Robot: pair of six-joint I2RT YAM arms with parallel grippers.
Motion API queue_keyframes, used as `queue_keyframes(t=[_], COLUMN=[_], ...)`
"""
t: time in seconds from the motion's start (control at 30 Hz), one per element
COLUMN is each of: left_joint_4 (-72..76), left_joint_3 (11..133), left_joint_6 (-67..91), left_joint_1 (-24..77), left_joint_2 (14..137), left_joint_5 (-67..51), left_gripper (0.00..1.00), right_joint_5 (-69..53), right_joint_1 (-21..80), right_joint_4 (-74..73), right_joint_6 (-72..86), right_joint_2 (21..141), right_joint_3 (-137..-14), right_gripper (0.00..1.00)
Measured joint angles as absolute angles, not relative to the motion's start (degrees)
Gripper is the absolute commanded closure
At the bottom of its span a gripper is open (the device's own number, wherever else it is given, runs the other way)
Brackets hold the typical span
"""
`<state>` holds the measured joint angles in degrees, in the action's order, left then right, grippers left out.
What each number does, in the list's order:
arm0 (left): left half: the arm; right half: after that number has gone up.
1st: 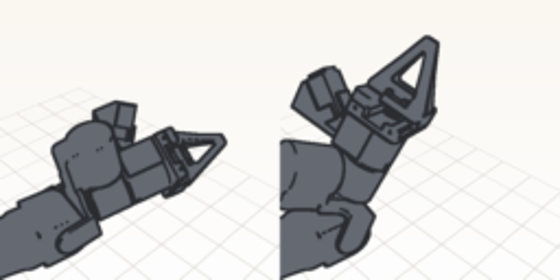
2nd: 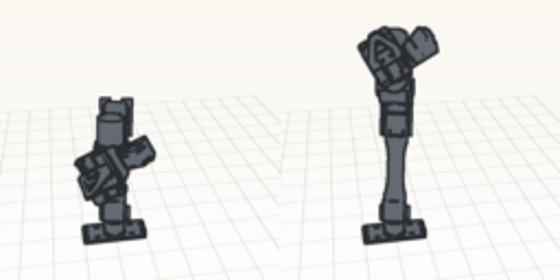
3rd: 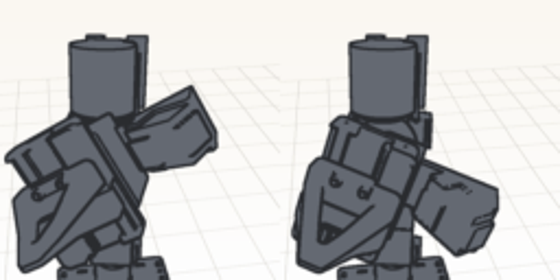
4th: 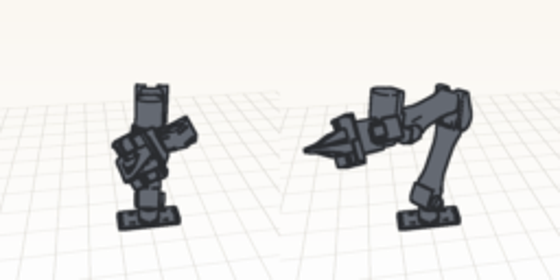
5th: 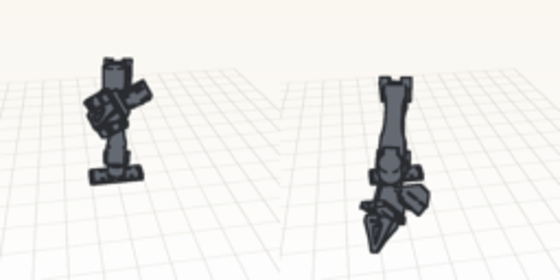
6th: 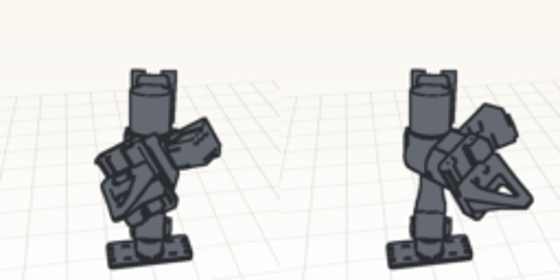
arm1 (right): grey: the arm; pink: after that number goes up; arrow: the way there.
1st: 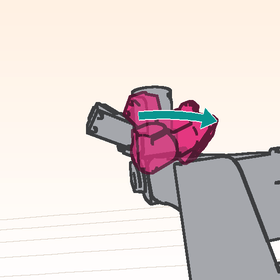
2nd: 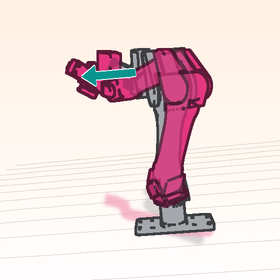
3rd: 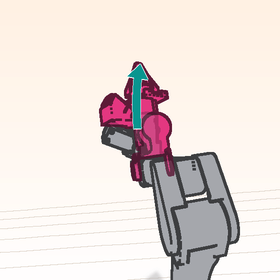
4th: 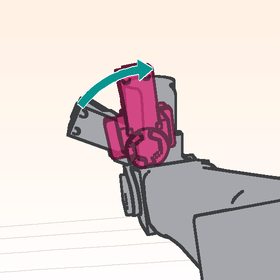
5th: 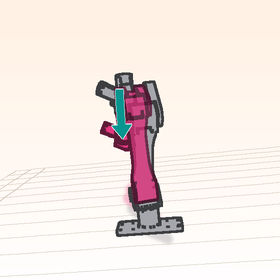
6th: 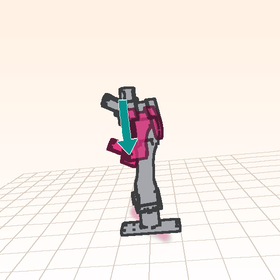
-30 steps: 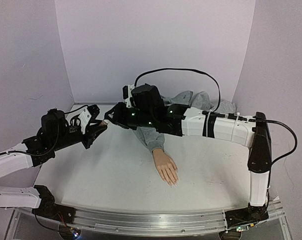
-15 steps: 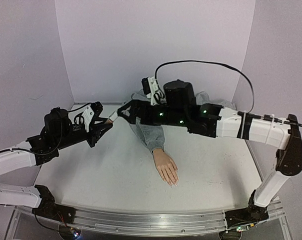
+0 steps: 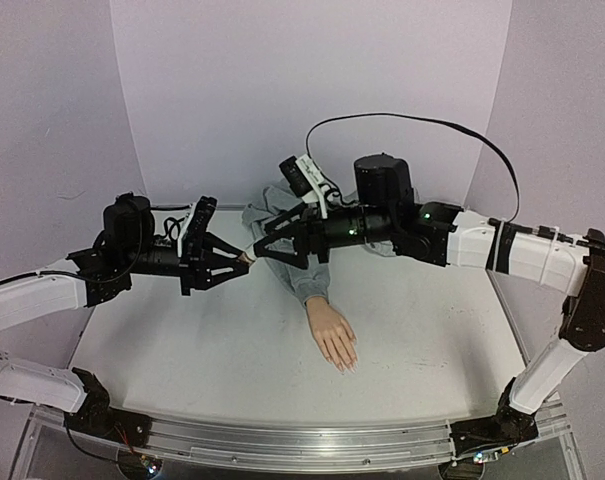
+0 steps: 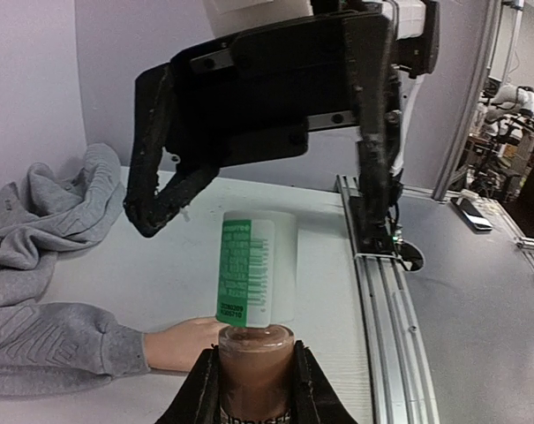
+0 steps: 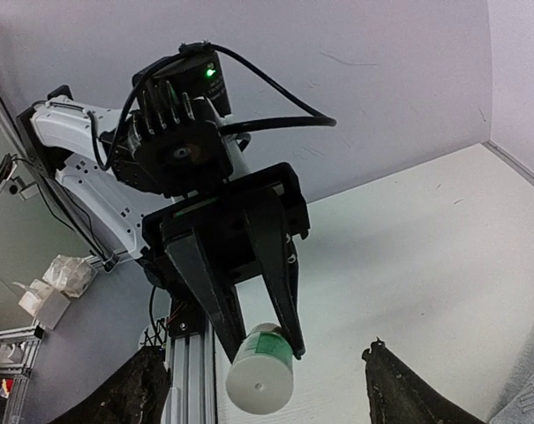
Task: Paint the nails
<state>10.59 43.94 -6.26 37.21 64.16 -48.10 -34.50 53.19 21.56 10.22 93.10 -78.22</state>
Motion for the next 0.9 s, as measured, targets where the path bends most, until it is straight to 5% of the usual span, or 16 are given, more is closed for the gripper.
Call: queue_keyframes(t=[0.23,0.53,0.73,0.9], left_joint_4=[10.6,10.6,10.6,10.6], left_joint_3=[43.9,43.9,43.9,43.9], left_joint_6=[-5.4,-4.7,-4.5,-4.5], left_joint_1=[37.2,37.2,37.2,37.2], left_joint_2=[64.2,64.2,64.2,64.2], left_joint_5=[-53.0,-54.0,-54.0,-54.2], left_gripper=[1.0,1.0,1.0,1.0], right_joint_5=[-40.2,-46.3,-47.7,-48.1], right_joint_1=[52.8,52.8,52.8,52.6], right_joint_4=[23.1,25.9,27.0,28.4], right_joint_6=[8.8,10.1,11.0,11.9], right_joint_2=[93.5,96.1,96.6,97.1], right_joint_3=[-78.2,-78.6,-78.6,-78.7], right_gripper=[0.46,0.57,0.79,0.87])
